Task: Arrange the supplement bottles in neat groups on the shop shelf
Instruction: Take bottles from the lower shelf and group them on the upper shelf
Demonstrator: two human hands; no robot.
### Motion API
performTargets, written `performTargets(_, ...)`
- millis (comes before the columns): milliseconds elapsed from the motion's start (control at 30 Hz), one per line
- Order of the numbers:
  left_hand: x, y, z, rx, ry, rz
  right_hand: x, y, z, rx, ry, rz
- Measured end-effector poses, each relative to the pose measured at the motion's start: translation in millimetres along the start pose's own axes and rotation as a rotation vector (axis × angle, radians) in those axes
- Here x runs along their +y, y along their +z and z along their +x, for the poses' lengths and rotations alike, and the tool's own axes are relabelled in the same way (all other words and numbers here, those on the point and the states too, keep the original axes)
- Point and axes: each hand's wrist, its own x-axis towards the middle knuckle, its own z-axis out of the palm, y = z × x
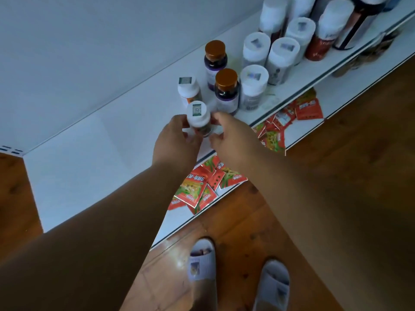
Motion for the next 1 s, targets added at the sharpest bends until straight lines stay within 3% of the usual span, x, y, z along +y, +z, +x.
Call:
performTargets(200,34,-37,-41,-0.005,0.061,-0.090,-27,-34,-37,0.088,0.047,0.176)
performTargets(467,158,-153,-173,-0.236,-0.020,-0.455,-129,-177,-174,0.057,0.108,0.429)
performTargets(700,248,-228,-245,-0.329,0.111,-0.633,-203,-285,-253,0.094,-0.104,0.348)
performTargets(1000,309,-301,-219,-0.233,0.305,-0.624,-281,-354,-236,0.159,-0.304,0.290)
